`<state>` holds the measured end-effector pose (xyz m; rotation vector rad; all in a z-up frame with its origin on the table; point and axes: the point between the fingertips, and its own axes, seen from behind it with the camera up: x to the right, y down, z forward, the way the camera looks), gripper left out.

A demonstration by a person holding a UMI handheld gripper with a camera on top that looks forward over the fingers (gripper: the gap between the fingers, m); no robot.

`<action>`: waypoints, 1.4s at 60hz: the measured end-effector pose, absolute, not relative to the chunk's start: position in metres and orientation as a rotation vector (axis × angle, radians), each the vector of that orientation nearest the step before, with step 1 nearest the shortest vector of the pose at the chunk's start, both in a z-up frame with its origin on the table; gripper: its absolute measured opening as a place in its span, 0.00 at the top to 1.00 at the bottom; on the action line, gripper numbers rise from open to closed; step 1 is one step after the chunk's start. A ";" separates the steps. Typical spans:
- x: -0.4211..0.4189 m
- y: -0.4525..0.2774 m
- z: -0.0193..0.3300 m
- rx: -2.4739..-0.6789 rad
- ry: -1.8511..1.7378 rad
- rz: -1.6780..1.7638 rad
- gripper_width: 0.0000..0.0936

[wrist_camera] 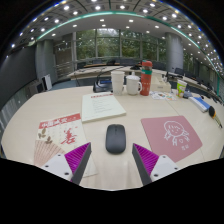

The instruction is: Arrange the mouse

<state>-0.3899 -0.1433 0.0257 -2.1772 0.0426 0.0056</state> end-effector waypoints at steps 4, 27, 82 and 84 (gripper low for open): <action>-0.392 -0.113 0.017 -2.175 0.043 -0.027 0.13; -0.376 -0.061 -0.012 -2.227 0.050 -0.086 0.55; -0.144 -0.073 0.034 -2.218 0.092 -0.003 0.64; -0.140 -0.076 0.022 -2.231 0.076 -0.005 0.63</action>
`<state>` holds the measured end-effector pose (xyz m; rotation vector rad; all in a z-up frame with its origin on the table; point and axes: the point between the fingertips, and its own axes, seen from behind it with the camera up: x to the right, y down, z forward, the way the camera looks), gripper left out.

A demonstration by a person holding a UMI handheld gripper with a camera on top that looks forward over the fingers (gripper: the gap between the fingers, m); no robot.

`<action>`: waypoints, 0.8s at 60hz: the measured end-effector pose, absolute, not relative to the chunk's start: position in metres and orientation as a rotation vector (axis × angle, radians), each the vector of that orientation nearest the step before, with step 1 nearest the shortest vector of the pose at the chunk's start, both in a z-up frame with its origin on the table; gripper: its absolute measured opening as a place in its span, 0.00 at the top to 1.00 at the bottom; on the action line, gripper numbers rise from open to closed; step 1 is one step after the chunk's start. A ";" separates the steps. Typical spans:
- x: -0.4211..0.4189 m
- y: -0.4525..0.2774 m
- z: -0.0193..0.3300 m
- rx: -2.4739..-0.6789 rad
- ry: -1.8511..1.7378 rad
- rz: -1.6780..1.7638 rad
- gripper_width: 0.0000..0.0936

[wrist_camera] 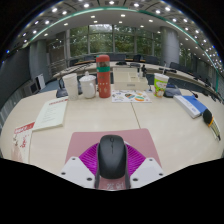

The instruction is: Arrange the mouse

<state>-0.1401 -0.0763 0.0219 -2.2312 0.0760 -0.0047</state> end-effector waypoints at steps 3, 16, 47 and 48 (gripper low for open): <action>-0.136 -0.079 0.007 -2.252 0.068 -0.011 0.58; -0.141 -0.091 0.003 -2.294 0.074 0.071 0.06; -0.170 -0.283 0.181 -2.169 0.092 -0.120 0.09; -0.169 -0.293 0.186 -2.168 0.098 -0.129 0.08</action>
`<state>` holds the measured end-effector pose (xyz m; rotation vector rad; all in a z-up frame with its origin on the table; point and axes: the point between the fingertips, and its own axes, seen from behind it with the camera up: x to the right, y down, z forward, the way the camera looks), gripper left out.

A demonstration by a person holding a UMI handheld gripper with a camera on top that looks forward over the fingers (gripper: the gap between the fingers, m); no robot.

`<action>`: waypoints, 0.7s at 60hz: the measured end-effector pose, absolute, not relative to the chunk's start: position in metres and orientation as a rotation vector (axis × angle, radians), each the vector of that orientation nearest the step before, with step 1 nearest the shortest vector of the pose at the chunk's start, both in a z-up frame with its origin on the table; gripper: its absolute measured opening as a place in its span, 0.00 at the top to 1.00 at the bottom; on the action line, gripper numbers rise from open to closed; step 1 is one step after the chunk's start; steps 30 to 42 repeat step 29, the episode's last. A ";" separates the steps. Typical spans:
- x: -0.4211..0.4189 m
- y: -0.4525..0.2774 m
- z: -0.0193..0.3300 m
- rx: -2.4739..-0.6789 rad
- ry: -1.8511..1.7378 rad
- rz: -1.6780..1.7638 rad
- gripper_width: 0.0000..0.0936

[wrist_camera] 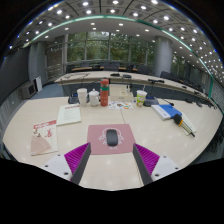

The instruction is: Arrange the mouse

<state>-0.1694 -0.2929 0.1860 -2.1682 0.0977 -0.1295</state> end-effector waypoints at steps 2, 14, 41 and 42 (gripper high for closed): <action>-0.170 -0.310 0.192 -2.167 0.111 -0.146 0.09; -0.180 -0.377 0.210 -2.165 0.132 -0.160 0.08; -0.190 -0.403 0.221 -2.139 0.098 -0.188 0.08; -0.190 -0.403 0.221 -2.139 0.098 -0.188 0.08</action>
